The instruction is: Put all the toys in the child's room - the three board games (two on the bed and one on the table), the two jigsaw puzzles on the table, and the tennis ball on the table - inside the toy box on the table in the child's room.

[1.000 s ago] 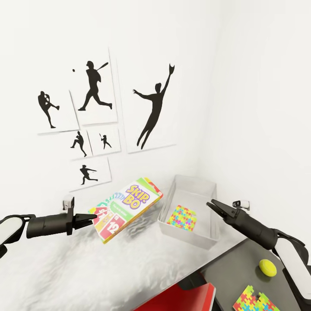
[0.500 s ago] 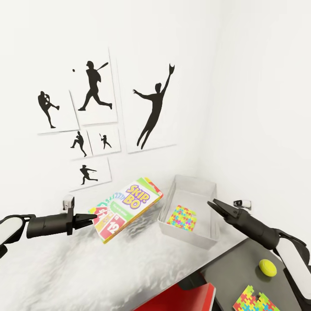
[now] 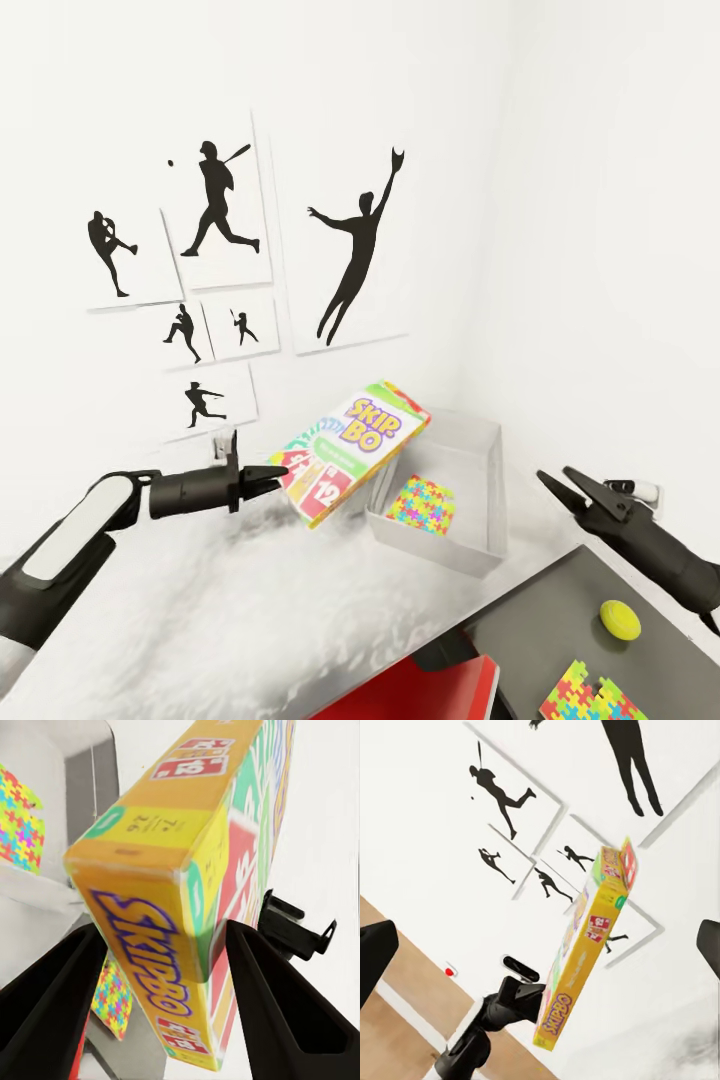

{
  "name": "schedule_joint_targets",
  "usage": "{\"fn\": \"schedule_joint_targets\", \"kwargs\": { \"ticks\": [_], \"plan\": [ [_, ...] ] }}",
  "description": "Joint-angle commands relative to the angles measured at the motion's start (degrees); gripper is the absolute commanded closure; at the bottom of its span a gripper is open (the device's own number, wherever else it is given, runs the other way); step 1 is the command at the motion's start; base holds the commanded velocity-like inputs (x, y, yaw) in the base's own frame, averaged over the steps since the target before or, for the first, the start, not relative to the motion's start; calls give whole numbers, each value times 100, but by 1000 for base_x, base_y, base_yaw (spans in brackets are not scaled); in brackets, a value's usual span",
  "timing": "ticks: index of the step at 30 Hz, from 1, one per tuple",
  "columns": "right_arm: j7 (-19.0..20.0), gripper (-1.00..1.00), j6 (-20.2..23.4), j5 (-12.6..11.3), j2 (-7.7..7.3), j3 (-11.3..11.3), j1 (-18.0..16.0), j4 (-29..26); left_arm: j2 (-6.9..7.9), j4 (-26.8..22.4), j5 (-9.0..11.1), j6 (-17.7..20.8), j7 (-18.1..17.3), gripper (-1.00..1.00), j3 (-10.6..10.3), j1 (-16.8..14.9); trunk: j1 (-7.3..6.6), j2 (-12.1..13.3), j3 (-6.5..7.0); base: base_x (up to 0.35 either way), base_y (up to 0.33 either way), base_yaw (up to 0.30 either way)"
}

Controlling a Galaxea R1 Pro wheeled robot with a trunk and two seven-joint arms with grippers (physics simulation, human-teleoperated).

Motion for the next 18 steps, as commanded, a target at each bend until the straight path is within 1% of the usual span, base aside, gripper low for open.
{"fn": "schedule_joint_targets", "kwargs": {
  "ticks": [1, 3, 4, 5, 6, 7, 8, 10, 11, 12, 13, 14, 16, 18],
  "plan": [
    [24, -100, 37, -15, -4, -81, 16, 3, -224, 18, -35, 3, 305, 100, -2, -182, 3, -14, -13, 0, 0, 0],
    [37, -100, 41, -14, -25, -152, 30, 4, -443, 28, -27, 2, 659, 100, 3, -323, 3, -14, -13, 0, 0, 0],
    [46, -100, 44, -14, -63, -215, 48, 5, -670, 40, -23, -3, 992, 100, 8, -429, 3, -14, -13, 0, 0, 0],
    [49, -100, 45, -14, -85, -241, 59, 5, -789, 48, -21, -5, 1146, 100, 11, -474, 3, -14, -13, 0, 0, 0],
    [53, -100, 47, -15, -134, -278, 80, 11, -1039, 88, -19, -19, 1431, 100, 21, -564, 3, -14, -13, 0, 0, 0],
    [55, -100, 47, -15, -158, -293, 91, 14, -1165, 131, -18, -30, 1559, 100, 28, -615, 3, -14, -13, 0, 0, 0],
    [57, -100, 46, -15, -197, -323, 112, 19, -1417, 267, -17, -50, 1787, 100, 43, -727, 3, -14, -13, 0, 0, 0],
    [58, -100, 46, -15, -225, -362, 146, 21, -1663, 469, -21, -70, 1979, 100, 57, -844, 3, -14, -13, 0, 0, 0],
    [59, -100, 46, -15, -244, -420, 187, 20, -1900, 718, -30, -95, 2133, 100, 66, -951, 3, -14, -13, 0, 0, 0],
    [60, -100, 46, -15, -257, -498, 225, 17, -2014, 858, -35, -115, 2196, 100, 69, -1000, 3, -14, -13, 0, 0, 0],
    [60, -100, 46, -15, -259, -541, 243, 15, -2236, 1161, -45, -179, 2292, 100, 71, -1090, 3, -14, -13, 0, 0, 0],
    [60, -100, 47, -17, -261, -584, 261, 12, -2342, 1319, -50, -228, 2327, 100, 71, -1133, 3, -14, -13, 0, 0, 0],
    [78, -100, 51, -21, -266, -743, 338, 4, -2701, 1939, -74, -515, 2410, 100, 66, -1289, 3, -14, -13, 0, 0, 0],
    [110, -100, 50, -22, -268, -807, 373, 2, -2837, 2205, -108, -676, 2430, 100, 59, -1349, 3, -14, -13, 0, 0, 0]
  ]
}}
